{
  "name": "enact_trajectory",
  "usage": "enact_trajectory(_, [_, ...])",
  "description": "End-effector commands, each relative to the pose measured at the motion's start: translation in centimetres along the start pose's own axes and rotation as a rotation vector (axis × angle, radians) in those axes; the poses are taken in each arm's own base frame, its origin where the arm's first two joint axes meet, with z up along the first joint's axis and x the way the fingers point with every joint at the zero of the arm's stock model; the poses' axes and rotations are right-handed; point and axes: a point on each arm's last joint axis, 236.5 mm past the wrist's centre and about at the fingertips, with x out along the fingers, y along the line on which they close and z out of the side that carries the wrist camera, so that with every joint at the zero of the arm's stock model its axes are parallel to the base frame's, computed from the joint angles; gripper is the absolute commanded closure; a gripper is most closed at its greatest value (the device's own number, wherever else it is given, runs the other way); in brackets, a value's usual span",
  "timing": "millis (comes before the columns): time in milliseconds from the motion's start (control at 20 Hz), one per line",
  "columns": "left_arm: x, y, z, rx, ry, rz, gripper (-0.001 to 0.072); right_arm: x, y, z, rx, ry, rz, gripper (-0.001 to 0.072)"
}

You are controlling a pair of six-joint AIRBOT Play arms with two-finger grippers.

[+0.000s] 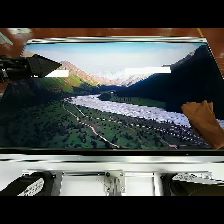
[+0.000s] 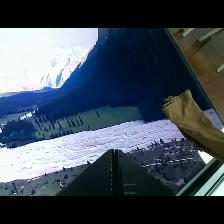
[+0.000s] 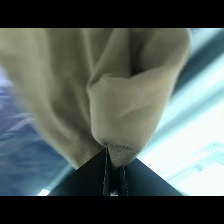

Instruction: Fold the shirts.

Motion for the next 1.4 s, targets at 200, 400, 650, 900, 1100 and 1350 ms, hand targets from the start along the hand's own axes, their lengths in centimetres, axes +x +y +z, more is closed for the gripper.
enact_trajectory(200, [0.7,0.8,-0.3,-0.018,0.016,0.003,0.0666,7.3,-2.6,-4.3,0.094,0.147,-0.032,0.0637])
enact_trajectory(400, [0.8,0.9,-0.4,-0.019,0.017,0.002,0.0666,7.8,-4.6,-4.3,0.095,0.138,-0.113,0.0613])
enact_trajectory(650, [0.9,1.1,-0.4,-0.022,0.02,0.003,0.0666,5.7,-7.4,-4.5,0.111,0.08,-0.252,0.0241])
enact_trajectory(900, [1.1,1.3,-0.5,-0.024,0.026,0.004,0.0666,2.3,-5.4,-4.7,0.085,-0.031,-0.203,0.0027])
enact_trajectory(1100, [1.4,3.2,-1.0,0.011,0.044,0.076,0.0668,-6.7,0.9,0.1,-0.055,-0.399,-0.034,0.0028])
enact_trajectory(1350, [5.6,11.4,-9.9,-0.017,0.39,0.393,0.0669,-12.4,17.7,-0.2,-0.503,-0.718,0.037,0.0028])
